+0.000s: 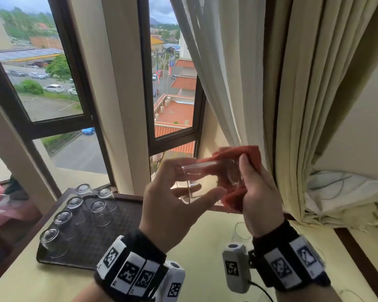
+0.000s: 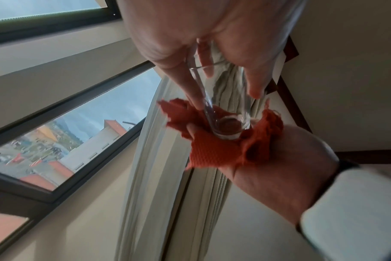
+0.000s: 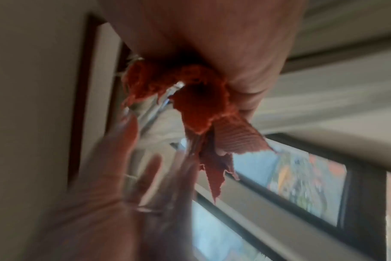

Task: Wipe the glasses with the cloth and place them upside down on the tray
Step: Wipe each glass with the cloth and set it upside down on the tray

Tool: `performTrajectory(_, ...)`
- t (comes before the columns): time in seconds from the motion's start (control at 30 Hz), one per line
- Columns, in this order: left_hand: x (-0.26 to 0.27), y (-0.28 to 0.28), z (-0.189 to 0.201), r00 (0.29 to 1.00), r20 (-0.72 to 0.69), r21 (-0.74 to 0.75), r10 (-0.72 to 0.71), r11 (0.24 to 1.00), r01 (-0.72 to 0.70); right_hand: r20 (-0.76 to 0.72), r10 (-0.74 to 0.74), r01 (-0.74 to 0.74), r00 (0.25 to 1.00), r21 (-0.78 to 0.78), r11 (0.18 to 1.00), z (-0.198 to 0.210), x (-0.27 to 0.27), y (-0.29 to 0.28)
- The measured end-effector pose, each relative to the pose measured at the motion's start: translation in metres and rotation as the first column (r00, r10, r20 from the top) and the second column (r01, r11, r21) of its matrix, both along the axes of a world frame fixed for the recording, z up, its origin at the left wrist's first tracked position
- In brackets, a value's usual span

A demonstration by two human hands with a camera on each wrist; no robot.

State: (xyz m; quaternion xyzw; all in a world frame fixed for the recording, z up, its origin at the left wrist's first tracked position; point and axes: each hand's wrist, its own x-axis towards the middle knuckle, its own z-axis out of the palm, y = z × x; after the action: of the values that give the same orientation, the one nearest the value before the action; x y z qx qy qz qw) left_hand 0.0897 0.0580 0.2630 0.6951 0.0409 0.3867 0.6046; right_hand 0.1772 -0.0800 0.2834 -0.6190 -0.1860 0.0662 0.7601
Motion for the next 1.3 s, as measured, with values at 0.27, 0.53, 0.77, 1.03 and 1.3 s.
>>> performTrajectory(0.27,0.021,0.001,-0.004,0.983,-0.183,-0.193,-0.017,0.981,-0.019,-0.359,0.146,-0.044,0.922,0.278,0.959,-0.023,-0.018,0.014)
performTrajectory(0.53,0.029,0.01,-0.024,0.767,-0.535,-0.344,-0.355,0.92,0.186,0.077,-0.009,0.024,0.997,-0.195,0.98,-0.029,-0.006,0.005)
performTrajectory(0.77,0.02,0.016,-0.015,0.819,-0.159,-0.852,-0.552,0.496,0.169,0.495,-0.093,0.244,0.864,-0.251,0.937,-0.03,-0.013,-0.007)
performTrajectory(1.03,0.017,0.016,-0.008,0.82,0.184,-0.855,-0.542,0.324,0.405,0.817,-0.009,0.367,0.577,-0.249,0.896,-0.039,-0.042,0.003)
performTrajectory(1.3,0.006,0.014,-0.006,0.82,0.094,-0.604,-0.564,0.622,0.497,0.774,0.223,0.364,0.592,-0.505,0.783,-0.033,-0.046,0.003)
